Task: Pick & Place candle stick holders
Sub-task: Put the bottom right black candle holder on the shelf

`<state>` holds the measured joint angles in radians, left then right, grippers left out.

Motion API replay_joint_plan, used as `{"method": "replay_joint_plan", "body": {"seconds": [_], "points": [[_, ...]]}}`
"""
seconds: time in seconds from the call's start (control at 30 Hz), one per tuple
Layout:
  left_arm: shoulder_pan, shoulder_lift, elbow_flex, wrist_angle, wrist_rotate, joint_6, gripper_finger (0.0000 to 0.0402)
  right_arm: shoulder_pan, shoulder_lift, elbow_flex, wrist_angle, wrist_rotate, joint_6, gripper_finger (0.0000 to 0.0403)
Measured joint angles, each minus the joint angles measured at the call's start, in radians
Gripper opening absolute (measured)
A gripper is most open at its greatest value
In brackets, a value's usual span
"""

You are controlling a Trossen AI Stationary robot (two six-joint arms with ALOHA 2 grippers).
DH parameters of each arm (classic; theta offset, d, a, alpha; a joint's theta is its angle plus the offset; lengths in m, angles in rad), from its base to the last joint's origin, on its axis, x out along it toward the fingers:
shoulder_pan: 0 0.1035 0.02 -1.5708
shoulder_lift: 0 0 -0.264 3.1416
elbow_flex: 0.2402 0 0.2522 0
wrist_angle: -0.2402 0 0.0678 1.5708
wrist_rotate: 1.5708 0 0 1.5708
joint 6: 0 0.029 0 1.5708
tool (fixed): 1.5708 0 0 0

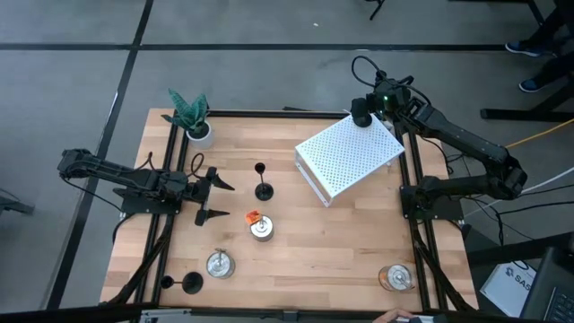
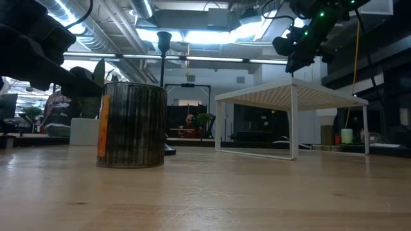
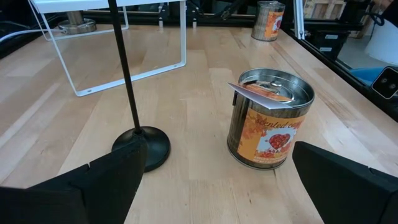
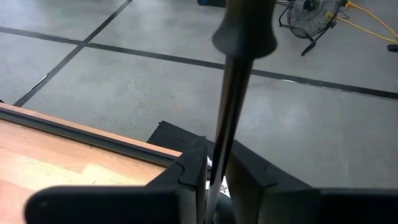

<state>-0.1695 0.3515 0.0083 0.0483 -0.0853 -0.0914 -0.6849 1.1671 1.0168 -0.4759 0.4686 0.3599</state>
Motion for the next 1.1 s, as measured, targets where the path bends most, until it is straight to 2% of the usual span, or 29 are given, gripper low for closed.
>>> {"method": "replay_joint_plan", "body": {"seconds": [0.53, 0.87, 1.1], "points": [[0.000, 0.000, 0.000, 0.000, 0.000, 0.000, 0.0400, 0.000, 0.000, 0.000, 0.000, -0.019, 0.025, 0.0167], [0.000, 0.000, 0.000, 0.000, 0.000, 0.000, 0.0400, 0.000, 0.000, 0.000, -0.013, -0.077, 0.025, 0.0178], [0.000, 0.000, 0.000, 0.000, 0.000, 0.000, 0.0400, 0.002, -0.005, 0.000, -0.015, -0.080, 0.025, 0.0178]]}}
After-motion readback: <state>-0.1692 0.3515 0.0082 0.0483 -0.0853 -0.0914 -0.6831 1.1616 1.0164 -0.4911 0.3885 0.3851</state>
